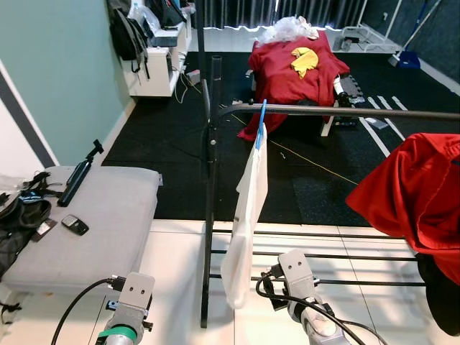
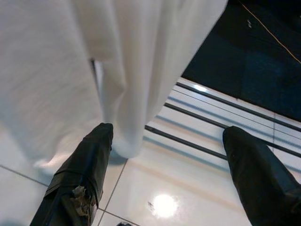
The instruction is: Hang hanger
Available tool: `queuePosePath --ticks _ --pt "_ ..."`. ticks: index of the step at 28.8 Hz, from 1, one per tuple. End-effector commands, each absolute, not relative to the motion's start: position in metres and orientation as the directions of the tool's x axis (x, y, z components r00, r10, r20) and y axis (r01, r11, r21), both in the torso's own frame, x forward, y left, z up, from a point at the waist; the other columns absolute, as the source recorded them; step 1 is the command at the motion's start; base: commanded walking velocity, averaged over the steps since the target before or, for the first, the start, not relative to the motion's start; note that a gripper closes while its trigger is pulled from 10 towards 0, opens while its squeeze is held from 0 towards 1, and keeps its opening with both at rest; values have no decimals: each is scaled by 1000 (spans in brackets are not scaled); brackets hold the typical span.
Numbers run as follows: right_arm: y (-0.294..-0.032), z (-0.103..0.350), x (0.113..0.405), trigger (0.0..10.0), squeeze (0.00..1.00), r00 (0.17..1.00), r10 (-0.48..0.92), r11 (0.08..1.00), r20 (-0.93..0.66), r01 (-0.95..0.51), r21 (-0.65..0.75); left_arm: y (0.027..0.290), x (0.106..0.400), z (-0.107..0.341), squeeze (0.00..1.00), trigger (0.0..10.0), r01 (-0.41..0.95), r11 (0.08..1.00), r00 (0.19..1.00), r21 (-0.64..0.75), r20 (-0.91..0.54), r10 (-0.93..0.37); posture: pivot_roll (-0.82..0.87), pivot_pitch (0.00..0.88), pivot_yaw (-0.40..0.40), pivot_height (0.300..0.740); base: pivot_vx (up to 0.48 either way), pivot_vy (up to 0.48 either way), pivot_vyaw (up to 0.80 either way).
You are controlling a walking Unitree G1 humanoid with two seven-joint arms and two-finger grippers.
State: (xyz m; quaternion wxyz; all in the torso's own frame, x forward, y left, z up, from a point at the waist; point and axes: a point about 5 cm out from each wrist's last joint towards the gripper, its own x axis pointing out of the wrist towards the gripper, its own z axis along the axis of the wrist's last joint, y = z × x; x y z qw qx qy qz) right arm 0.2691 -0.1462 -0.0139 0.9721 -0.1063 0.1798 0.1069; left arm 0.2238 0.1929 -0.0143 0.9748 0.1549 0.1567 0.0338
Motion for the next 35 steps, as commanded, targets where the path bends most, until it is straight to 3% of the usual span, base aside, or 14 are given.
queuePosePath --ticks 1,35 --pt "-145 -16 267 10000 0 908 173 954 -382 -250 -162 195 217 -20 0 10000 -17 947 940 320 -319 125 -55 0 36 740 -334 0 0" --pt "-146 -19 264 10000 0 905 171 954 -390 -251 -165 195 212 -22 0 10000 -10 949 938 315 -326 119 -54 0 33 740 -335 0 0"
